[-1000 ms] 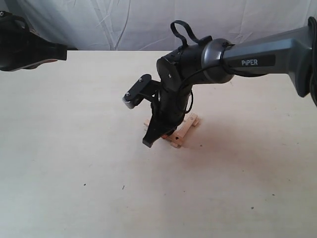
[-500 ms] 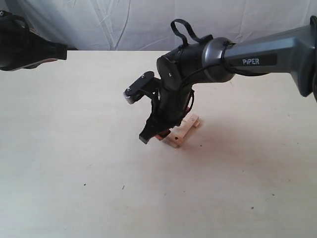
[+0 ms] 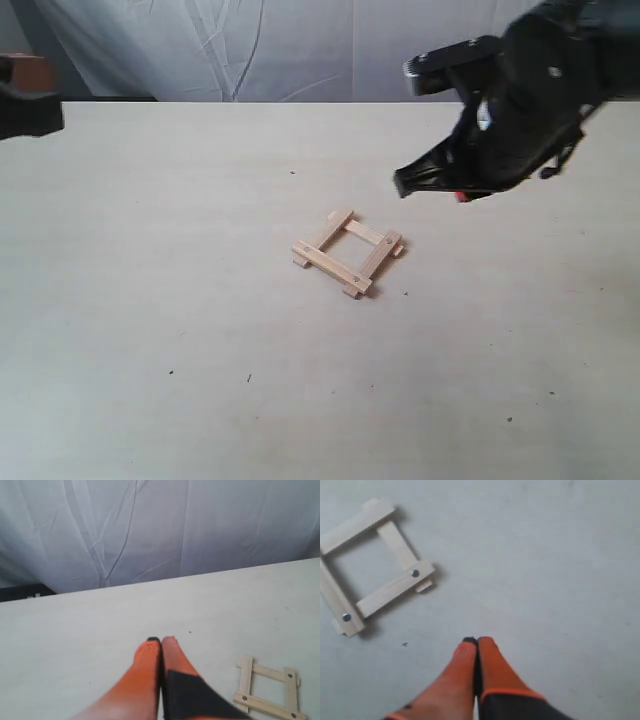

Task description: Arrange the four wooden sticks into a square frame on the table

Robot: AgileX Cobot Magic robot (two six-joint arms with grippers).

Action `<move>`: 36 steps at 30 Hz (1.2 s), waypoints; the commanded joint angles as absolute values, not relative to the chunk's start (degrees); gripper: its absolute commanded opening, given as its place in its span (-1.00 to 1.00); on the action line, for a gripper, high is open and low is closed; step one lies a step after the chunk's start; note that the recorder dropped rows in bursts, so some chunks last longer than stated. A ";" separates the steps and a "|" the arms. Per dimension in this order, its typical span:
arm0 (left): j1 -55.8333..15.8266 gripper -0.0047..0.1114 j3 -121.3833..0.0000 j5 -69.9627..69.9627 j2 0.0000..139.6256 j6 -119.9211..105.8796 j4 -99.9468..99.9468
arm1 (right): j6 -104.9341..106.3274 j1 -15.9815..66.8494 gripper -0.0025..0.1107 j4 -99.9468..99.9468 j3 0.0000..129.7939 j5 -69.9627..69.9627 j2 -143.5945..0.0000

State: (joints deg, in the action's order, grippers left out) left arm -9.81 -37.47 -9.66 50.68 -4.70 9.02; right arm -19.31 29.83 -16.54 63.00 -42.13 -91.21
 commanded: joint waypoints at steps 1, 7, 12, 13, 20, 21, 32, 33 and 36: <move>-9.75 -0.92 -30.32 -7.19 39.26 -4.86 9.64 | -22.85 29.41 -0.96 -25.48 53.16 -33.10 -76.95; -9.75 -0.92 -26.66 -16.25 28.67 -4.86 10.05 | -22.61 29.41 -0.96 -28.13 41.81 -22.65 -60.41; -9.75 -0.92 -26.66 -24.00 24.87 -4.86 9.02 | -22.61 29.41 -0.96 -27.77 38.62 -25.35 -52.11; -9.75 -0.92 -26.66 -24.14 24.63 -4.86 9.02 | -22.71 29.41 -0.96 -27.89 38.62 -25.46 -51.23; -9.75 -0.92 -26.66 -23.92 24.41 -4.86 9.02 | -22.71 29.41 -0.96 -27.98 38.62 -25.02 -46.22; -9.75 -0.92 -26.66 -23.92 24.41 -4.86 9.02 | -22.71 29.41 -0.96 -27.98 38.62 -24.90 -46.11; -9.75 -0.92 -26.66 -23.92 24.43 -4.96 8.33 | -22.71 21.39 -0.96 -30.79 30.55 -14.94 -35.95; -9.75 -0.92 -26.66 -23.92 24.43 -4.92 8.19 | -22.71 20.10 -0.96 -30.79 28.93 -13.44 -34.61; -9.75 -0.92 -26.66 -23.92 24.43 -4.92 8.09 | -22.71 15.58 -0.96 -27.56 22.85 -10.98 -29.48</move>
